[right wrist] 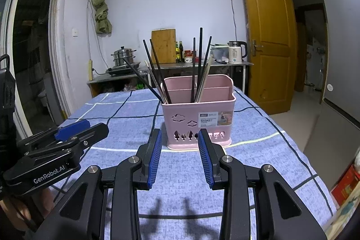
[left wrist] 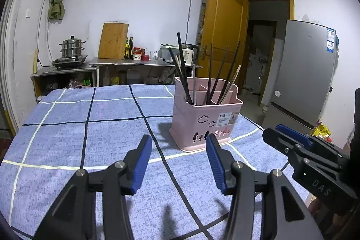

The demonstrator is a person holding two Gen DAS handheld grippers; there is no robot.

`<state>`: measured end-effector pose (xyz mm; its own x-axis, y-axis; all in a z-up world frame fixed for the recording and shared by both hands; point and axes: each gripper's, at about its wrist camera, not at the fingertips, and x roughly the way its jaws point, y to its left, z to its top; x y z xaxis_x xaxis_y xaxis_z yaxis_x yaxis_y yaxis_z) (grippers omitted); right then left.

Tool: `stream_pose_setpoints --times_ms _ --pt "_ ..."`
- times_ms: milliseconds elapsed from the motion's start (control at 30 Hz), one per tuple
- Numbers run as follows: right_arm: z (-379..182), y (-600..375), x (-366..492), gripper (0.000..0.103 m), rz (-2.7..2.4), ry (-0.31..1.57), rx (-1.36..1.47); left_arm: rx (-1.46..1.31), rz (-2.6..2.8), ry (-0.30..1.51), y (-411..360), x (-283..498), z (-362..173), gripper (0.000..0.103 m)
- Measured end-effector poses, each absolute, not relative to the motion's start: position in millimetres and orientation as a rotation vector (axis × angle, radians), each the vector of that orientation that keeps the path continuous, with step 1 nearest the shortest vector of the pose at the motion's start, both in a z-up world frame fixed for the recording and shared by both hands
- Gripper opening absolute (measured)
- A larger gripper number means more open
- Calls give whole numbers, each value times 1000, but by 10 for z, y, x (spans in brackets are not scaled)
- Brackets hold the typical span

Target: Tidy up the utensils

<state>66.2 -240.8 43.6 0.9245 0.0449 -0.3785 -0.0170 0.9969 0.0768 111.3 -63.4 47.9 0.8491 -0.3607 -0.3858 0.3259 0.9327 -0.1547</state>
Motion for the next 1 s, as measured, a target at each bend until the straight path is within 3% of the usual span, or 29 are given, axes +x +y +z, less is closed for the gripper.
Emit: stream_pose_setpoints --times_ms 1000 --pt "441 -2414 630 34 26 398 66 -97 -388 454 -660 1072 476 52"
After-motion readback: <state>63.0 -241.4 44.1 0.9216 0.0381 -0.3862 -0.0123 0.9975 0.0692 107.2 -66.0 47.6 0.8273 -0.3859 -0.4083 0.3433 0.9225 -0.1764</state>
